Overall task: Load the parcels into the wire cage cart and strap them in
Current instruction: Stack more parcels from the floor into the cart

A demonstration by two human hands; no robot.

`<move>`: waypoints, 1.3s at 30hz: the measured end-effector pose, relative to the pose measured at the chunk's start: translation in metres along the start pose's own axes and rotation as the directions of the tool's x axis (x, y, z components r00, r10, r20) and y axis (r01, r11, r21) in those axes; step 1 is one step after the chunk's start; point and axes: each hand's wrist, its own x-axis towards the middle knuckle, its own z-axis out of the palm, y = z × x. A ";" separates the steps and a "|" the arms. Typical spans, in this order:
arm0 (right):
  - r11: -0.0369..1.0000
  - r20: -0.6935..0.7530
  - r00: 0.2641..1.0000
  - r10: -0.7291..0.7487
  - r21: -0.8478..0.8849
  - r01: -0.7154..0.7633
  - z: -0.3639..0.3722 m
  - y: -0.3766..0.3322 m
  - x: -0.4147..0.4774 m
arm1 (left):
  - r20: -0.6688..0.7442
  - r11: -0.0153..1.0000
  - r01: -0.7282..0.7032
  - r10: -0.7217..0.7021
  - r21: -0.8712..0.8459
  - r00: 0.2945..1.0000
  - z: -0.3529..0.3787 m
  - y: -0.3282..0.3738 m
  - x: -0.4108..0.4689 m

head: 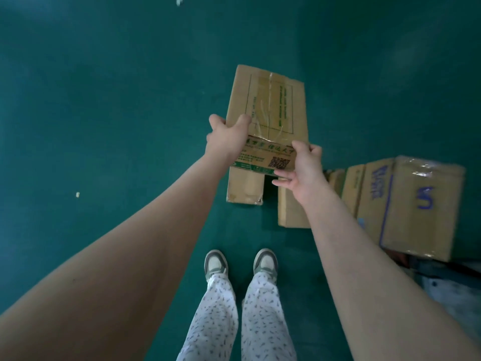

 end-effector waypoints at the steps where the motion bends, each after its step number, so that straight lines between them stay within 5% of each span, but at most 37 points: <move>1: 1.000 0.001 1.000 -0.010 0.015 0.010 -0.001 -0.016 -0.016 | -0.011 0.999 -0.032 0.032 -0.002 0.999 -0.006 0.017 -0.013; 11: 0.973 -0.030 0.990 -0.138 0.182 0.142 -0.035 -0.117 -0.159 | 0.022 0.944 -0.326 0.328 -0.047 0.945 -0.043 0.135 -0.141; 21: 0.898 -0.136 0.925 -0.355 0.223 0.378 -0.066 -0.167 -0.281 | 0.087 0.850 -0.447 0.486 -0.278 0.870 -0.069 0.187 -0.258; 39: 0.718 -0.522 0.773 -0.361 0.374 0.587 -0.103 -0.102 -0.387 | 0.439 0.713 -0.663 0.684 -0.230 0.583 -0.069 0.181 -0.344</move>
